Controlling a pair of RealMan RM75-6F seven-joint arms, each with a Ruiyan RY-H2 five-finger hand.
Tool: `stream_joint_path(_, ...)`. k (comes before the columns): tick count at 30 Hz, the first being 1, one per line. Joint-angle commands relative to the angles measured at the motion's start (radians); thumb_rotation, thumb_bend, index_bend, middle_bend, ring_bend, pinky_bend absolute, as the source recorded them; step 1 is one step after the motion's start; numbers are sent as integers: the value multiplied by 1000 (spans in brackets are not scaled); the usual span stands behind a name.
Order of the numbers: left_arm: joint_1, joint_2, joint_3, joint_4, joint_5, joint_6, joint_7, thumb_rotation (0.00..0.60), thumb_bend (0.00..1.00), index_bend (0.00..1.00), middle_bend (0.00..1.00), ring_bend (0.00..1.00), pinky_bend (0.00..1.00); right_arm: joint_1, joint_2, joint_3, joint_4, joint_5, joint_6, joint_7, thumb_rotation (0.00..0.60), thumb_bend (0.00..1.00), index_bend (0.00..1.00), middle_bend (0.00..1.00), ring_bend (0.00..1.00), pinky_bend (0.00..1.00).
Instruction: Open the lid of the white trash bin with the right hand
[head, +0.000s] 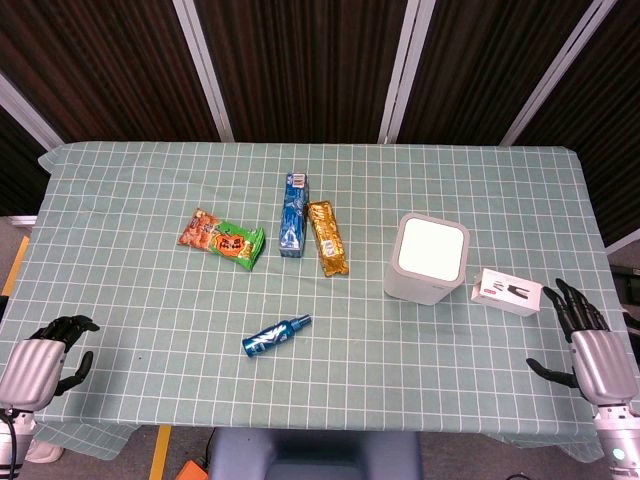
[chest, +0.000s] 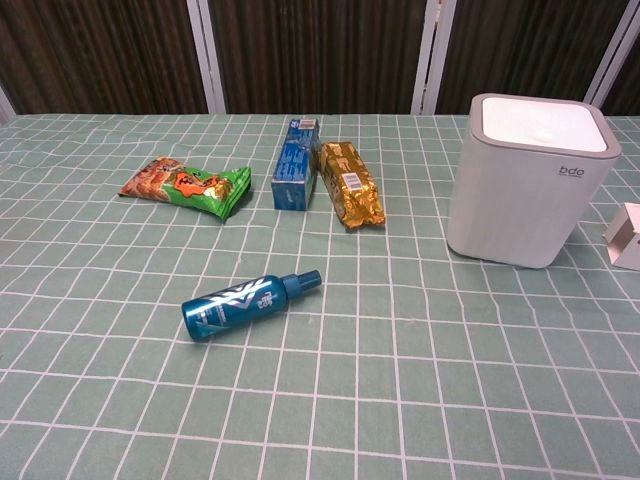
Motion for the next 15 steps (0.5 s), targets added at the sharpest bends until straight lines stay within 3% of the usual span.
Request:
stream_joint_path(1,-1,0,0,3,3,2,-4,600,470,354,286,260,455,1,0,-2,3,-3,-3,-2,600,68,0,0,0,260)
stream_joint_path(11,-5,-1,-2,12,2,-2,-24,600,471,354,286,260,455,12,-18,-3,33,-46,3,14,600,68,0,11,0,260)
stream_joint_path(13,-5,0,-4,13,-8,-7,-31,600,471,354,286,260,456,16,-27,0,39,-48,4,11,600,68,0,79,13,276)
stream_joint_path(15,-4,2,-2,12,-9,-7,-30,600,471,354,286,260,456,20,-31,4,36,-46,1,5,600,68,0,213,96,333)
